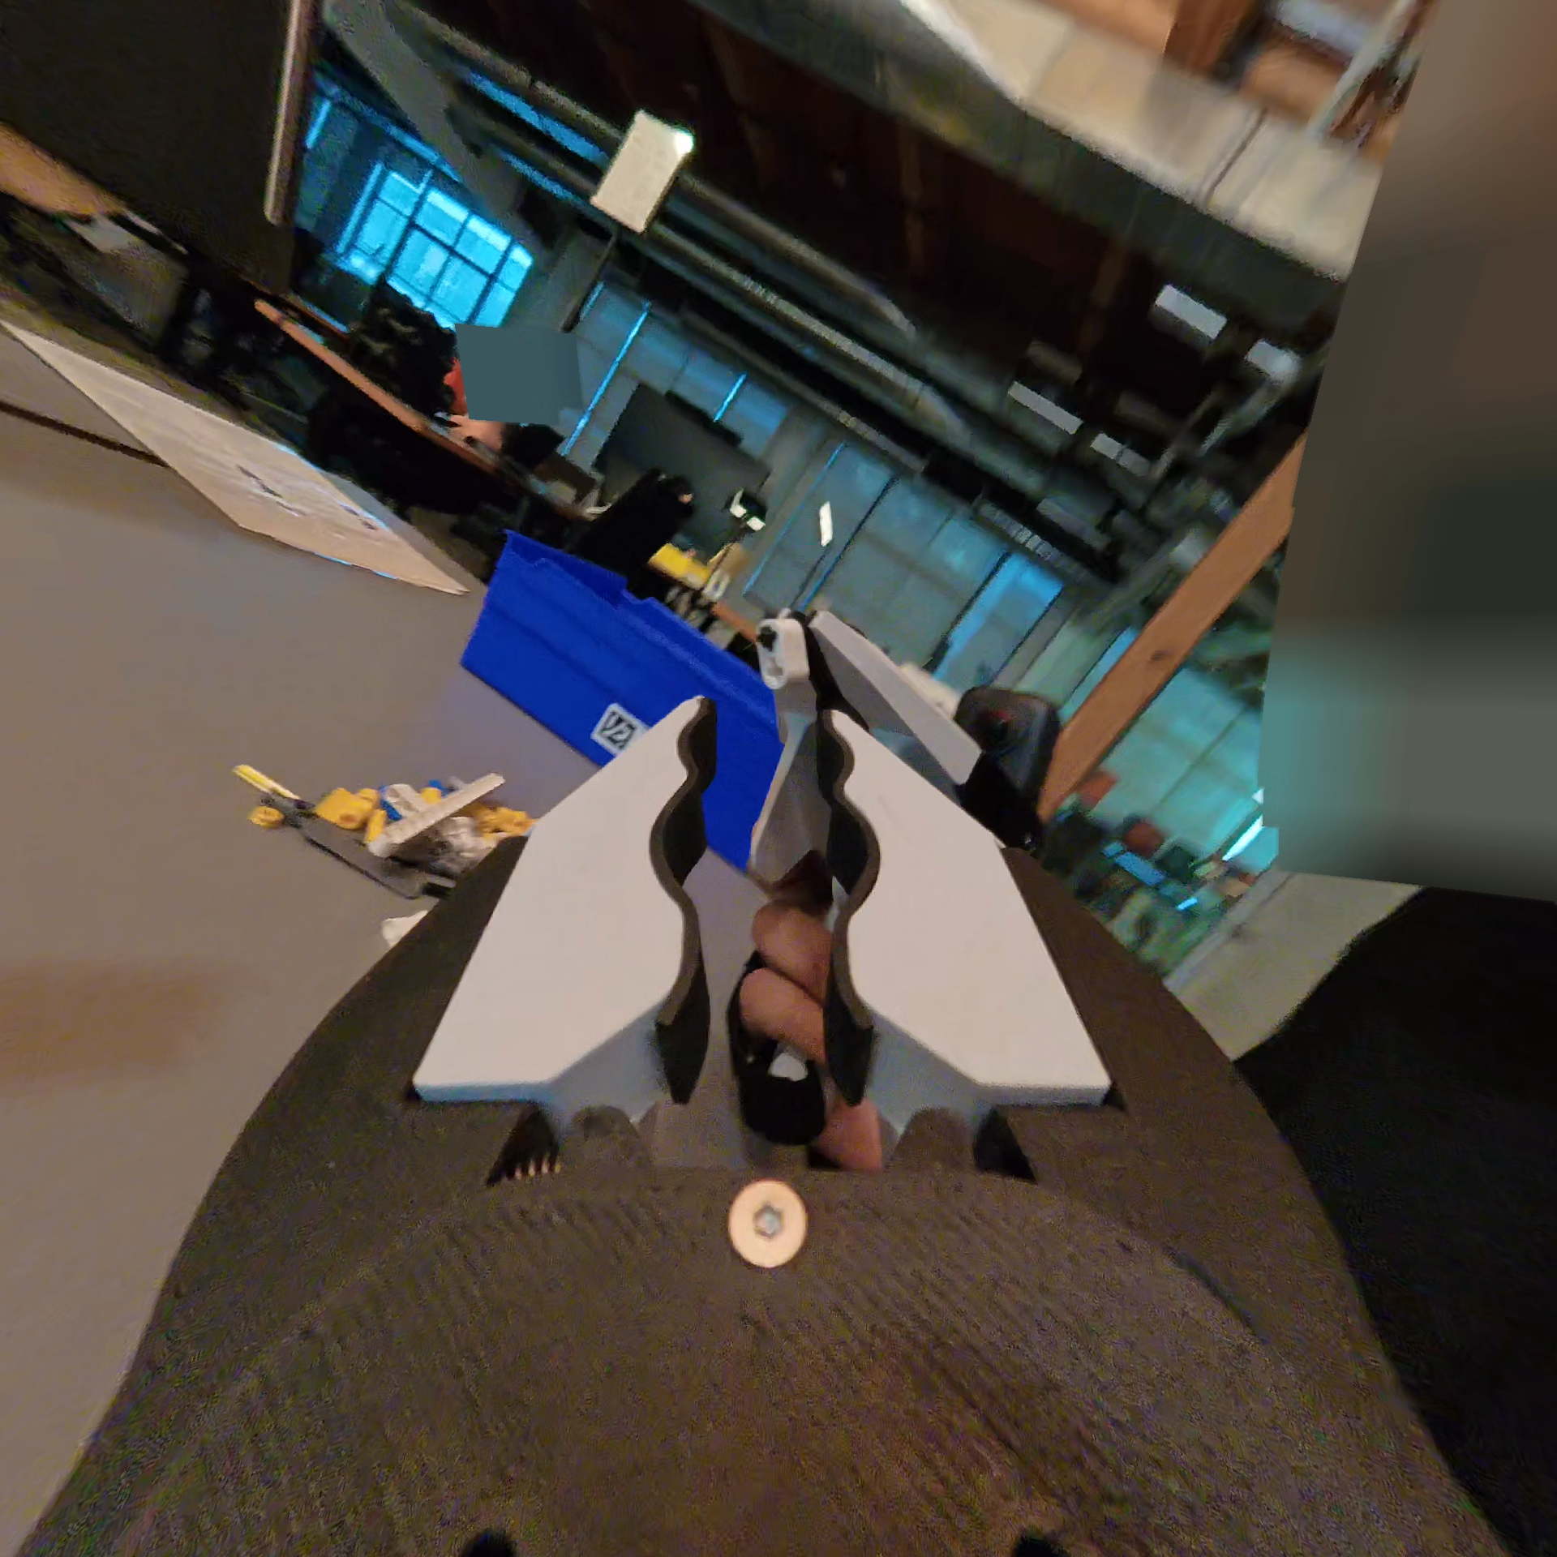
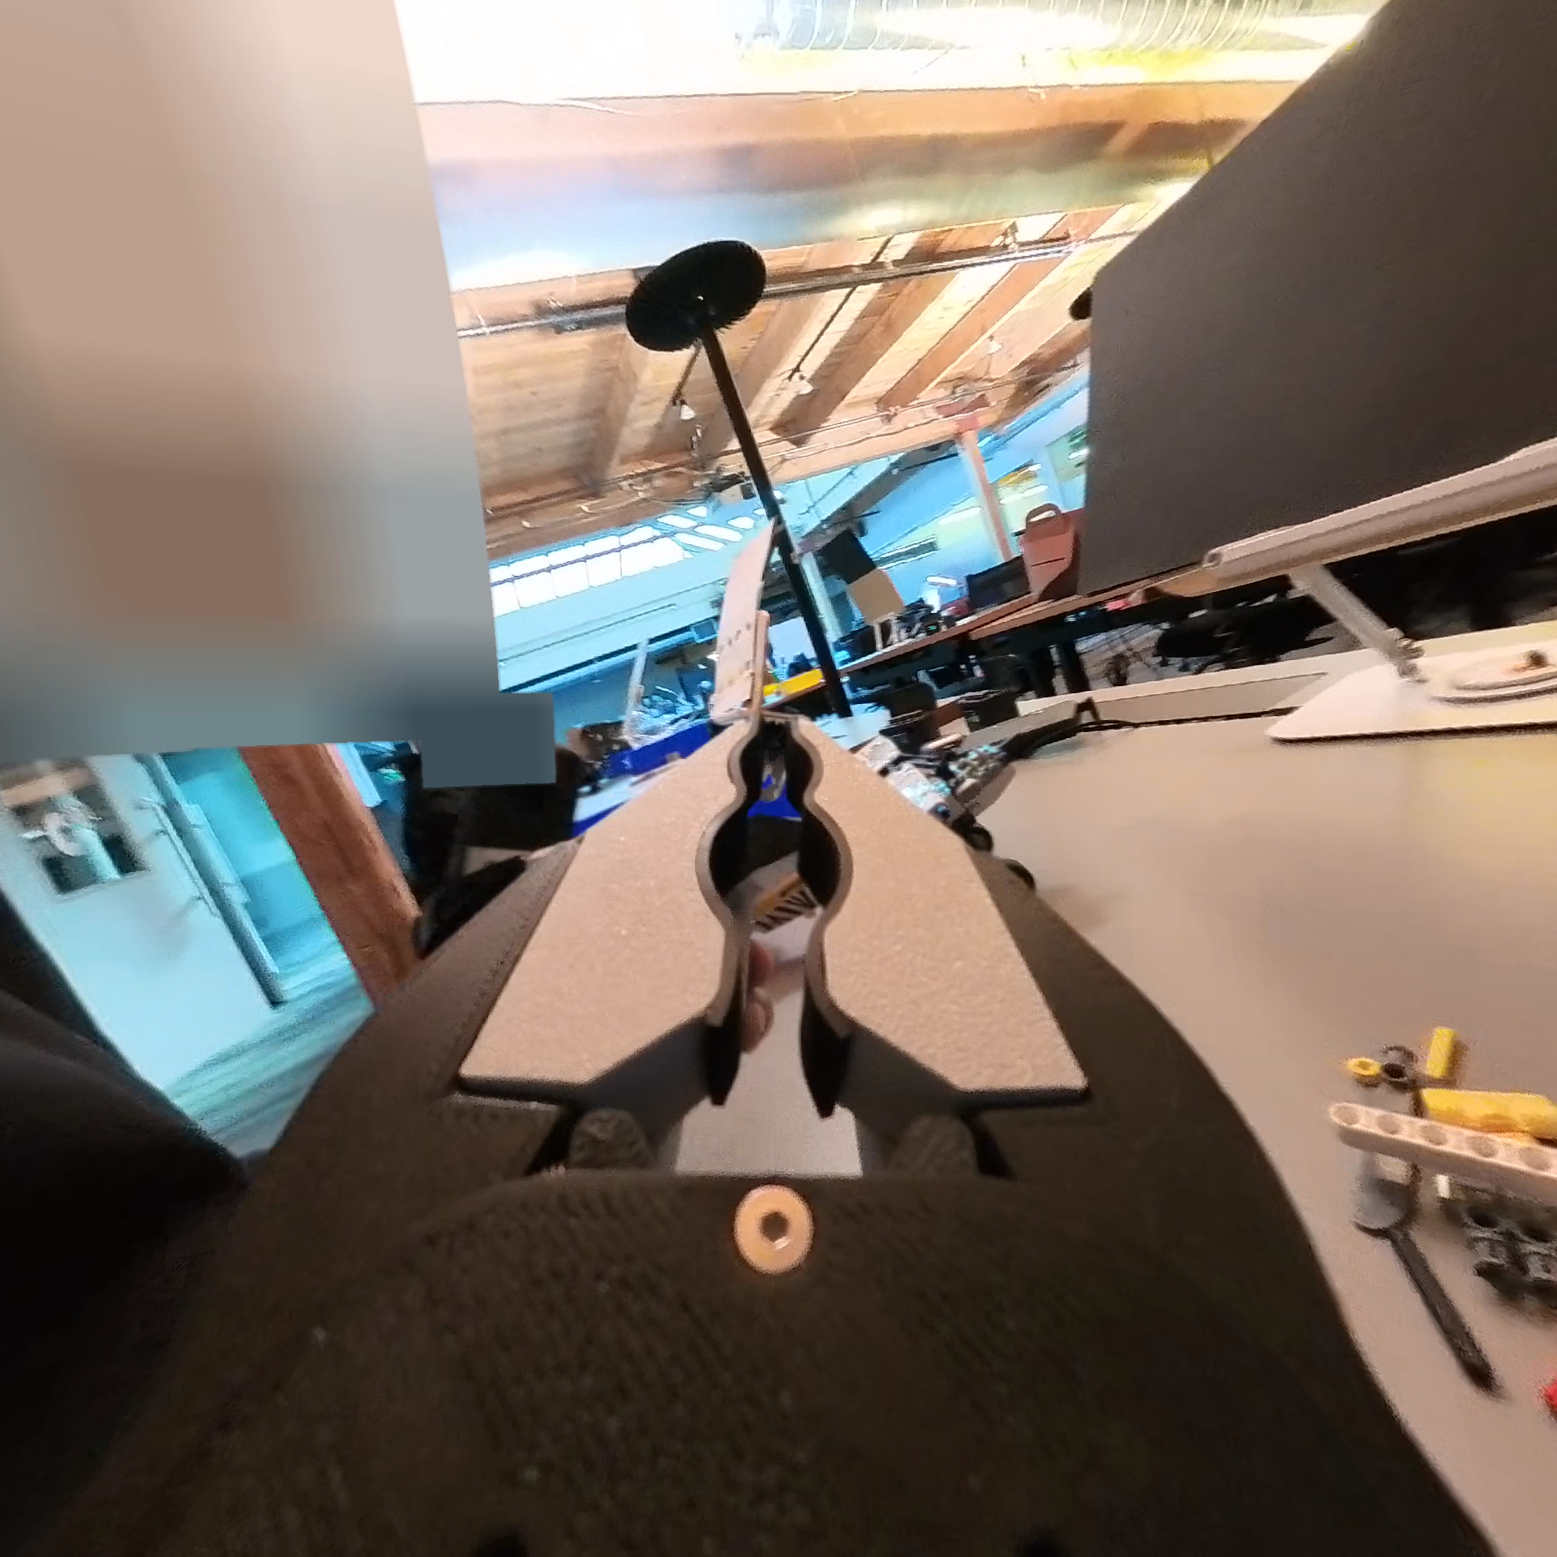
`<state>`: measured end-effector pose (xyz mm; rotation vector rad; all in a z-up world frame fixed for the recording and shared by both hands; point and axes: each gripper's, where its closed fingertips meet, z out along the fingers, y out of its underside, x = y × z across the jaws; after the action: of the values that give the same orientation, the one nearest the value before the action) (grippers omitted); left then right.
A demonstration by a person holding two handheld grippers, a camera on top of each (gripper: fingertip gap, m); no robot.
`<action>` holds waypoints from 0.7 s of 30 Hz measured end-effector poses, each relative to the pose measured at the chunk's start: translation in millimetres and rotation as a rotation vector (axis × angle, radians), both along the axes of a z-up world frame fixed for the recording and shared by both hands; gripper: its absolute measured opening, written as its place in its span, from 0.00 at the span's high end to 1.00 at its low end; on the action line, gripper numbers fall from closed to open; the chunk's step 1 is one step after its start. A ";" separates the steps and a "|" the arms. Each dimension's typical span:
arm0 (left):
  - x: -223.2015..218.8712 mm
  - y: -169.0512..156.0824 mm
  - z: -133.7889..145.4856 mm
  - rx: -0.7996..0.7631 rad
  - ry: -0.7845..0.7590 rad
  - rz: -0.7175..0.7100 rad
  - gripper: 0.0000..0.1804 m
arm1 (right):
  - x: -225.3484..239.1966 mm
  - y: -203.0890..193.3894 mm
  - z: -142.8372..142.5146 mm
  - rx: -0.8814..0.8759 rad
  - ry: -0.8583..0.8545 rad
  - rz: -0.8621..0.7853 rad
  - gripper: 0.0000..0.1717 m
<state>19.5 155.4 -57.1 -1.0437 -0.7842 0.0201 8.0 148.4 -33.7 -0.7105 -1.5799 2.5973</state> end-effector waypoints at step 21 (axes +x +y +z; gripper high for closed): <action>-9.4 -11.7 -16.8 -0.571 0.270 0.330 0.98 | 1.7 -9.1 -33.5 0.223 0.037 -0.076 0.98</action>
<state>10.1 143.7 -73.8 -1.3987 -0.7084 0.6875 9.7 139.3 -67.1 -0.6851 -1.7572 2.3192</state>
